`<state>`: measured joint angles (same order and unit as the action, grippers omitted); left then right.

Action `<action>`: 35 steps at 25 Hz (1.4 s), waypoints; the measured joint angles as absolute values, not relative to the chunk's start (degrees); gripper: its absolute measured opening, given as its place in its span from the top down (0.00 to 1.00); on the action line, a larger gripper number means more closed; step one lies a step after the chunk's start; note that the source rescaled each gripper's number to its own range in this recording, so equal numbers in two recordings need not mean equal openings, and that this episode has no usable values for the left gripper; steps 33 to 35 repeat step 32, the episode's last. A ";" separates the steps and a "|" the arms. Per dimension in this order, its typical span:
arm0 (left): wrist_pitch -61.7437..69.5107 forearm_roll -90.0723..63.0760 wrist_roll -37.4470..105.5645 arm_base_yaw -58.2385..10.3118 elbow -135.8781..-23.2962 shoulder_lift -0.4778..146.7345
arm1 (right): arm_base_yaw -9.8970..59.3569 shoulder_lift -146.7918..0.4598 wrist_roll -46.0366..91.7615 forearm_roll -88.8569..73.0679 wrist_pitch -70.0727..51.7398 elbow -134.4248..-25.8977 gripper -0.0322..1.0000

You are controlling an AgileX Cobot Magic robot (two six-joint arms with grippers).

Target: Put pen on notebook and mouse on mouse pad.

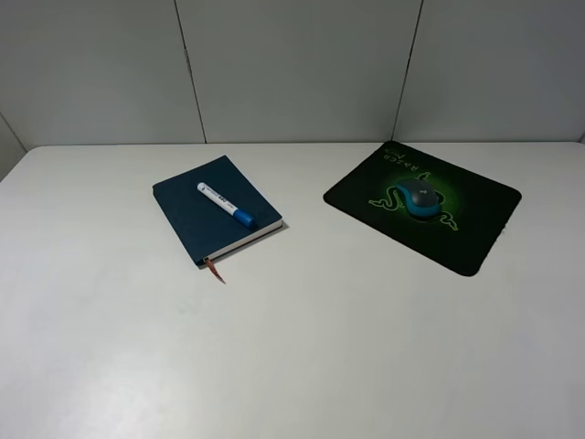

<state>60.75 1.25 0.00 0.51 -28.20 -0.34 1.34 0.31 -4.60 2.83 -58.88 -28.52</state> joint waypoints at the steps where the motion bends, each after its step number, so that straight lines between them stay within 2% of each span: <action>1: 60.75 1.25 0.00 0.51 -28.20 -0.34 | 1.34 0.31 -4.86 2.97 -58.88 -28.52 0.00; 35: 60.75 1.25 0.00 0.51 -28.20 -0.34 | 1.34 0.36 -5.11 3.14 -58.88 -28.52 0.00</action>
